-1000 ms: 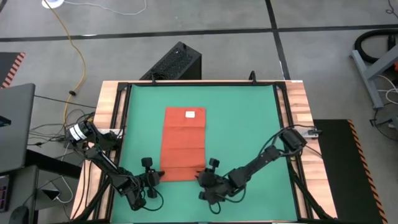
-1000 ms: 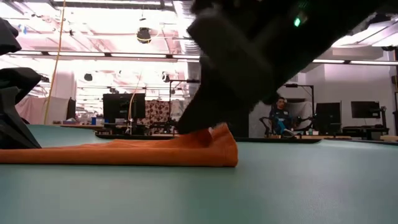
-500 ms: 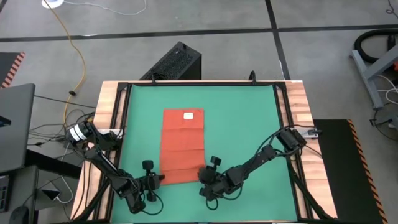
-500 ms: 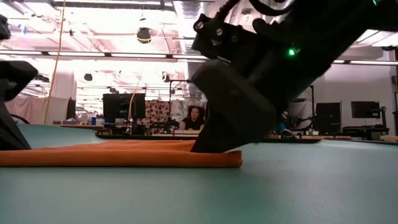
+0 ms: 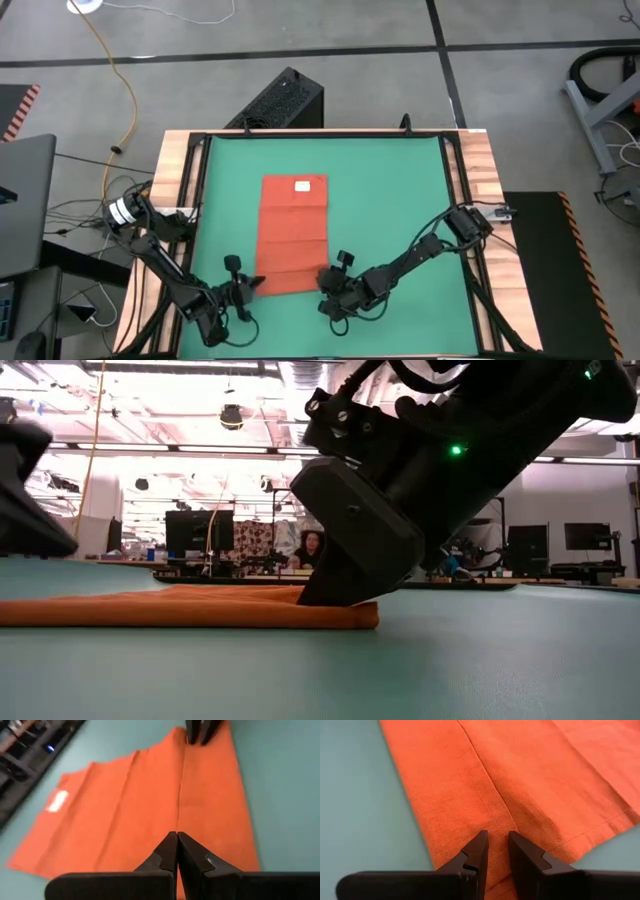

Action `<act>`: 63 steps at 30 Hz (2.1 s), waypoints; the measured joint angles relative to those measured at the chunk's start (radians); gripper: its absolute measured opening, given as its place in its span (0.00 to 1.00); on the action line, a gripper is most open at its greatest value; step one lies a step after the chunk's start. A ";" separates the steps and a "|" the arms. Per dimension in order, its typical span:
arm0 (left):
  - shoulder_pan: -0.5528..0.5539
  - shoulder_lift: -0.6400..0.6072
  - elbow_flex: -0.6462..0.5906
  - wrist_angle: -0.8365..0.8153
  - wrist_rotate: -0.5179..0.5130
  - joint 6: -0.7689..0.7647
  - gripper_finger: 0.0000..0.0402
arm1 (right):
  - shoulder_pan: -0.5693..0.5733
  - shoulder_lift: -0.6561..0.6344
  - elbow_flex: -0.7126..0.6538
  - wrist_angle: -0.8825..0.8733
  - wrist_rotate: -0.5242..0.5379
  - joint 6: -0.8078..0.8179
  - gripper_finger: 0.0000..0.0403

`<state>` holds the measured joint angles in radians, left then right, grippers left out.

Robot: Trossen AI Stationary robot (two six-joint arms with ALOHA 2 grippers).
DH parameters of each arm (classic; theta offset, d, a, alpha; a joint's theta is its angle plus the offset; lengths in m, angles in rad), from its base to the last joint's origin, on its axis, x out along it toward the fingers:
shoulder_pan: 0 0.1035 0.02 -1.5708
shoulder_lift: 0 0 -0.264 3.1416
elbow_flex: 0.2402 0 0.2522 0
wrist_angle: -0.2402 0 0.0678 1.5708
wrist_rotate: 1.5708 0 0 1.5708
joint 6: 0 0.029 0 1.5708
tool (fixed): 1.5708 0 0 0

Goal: Roll towel
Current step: Roll the orange towel

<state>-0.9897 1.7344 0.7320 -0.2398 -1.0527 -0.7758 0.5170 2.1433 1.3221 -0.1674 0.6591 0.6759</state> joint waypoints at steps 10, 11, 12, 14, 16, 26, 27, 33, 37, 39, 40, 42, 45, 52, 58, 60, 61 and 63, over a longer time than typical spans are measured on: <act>0.000 0.000 -0.150 0.376 0.107 0.096 0.00 | 0.026 0.002 -0.001 0.008 0.002 0.045 0.24; 0.002 0.000 -0.150 0.373 0.107 0.098 0.00 | 0.032 0.002 -0.002 0.018 0.002 0.047 0.24; 0.005 0.000 -0.150 0.367 0.107 0.095 0.00 | 0.040 0.002 -0.002 0.030 0.001 0.047 0.24; 0.011 0.000 -0.151 0.353 0.108 0.086 0.00 | 0.056 0.003 0.003 0.038 -0.002 0.047 0.24; 0.016 0.000 -0.151 0.355 0.108 0.085 0.00 | 0.074 0.004 0.012 0.038 -0.010 0.047 0.24; 0.031 0.000 -0.150 0.386 0.107 0.096 0.00 | 0.134 0.000 0.062 0.038 0.171 -0.082 0.24; 0.025 -0.003 -0.151 0.410 0.104 0.106 0.00 | 0.133 -0.001 0.063 0.038 0.186 -0.088 0.24; -0.044 -0.064 -0.149 0.506 0.030 0.179 0.00 | 0.127 -0.001 0.063 0.038 0.182 -0.090 0.24; -0.072 -0.045 -0.150 0.515 -0.005 0.136 0.00 | 0.126 -0.001 0.063 0.048 0.183 -0.126 0.24; -0.067 -0.010 -0.151 0.547 0.009 0.131 0.00 | 0.130 -0.002 0.063 0.074 0.184 -0.171 0.24; -0.063 0.010 -0.152 0.582 0.021 0.140 0.00 | 0.135 -0.002 0.063 0.097 0.185 -0.208 0.24; -0.052 0.049 -0.151 0.660 0.062 0.179 0.00 | 0.148 -0.002 0.063 0.165 0.186 -0.305 0.24; -0.035 0.086 -0.151 0.711 0.116 0.212 0.00 | 0.174 -0.003 0.063 0.299 0.184 -0.461 0.24; -0.023 0.093 -0.151 0.678 0.157 0.196 0.00 | 0.197 -0.003 0.063 0.317 0.146 -0.487 0.25; -0.022 0.093 -0.150 0.633 0.160 0.112 0.00 | 0.180 -0.006 0.006 0.332 0.129 -0.503 0.33; -0.017 0.093 -0.150 0.632 0.163 0.097 0.00 | 0.171 -0.041 -0.002 0.276 0.126 -0.561 0.39; -0.014 0.092 -0.150 0.632 0.163 0.091 0.00 | 0.166 -0.074 -0.003 0.239 0.128 -0.582 0.42; -0.006 0.091 -0.150 0.634 0.166 0.084 0.00 | 0.166 -0.171 -0.002 0.118 0.143 -0.617 0.47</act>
<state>-0.9960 1.8252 0.5816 0.3938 -0.8871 -0.6918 0.6830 1.9723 1.3196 -0.0496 0.8021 0.0586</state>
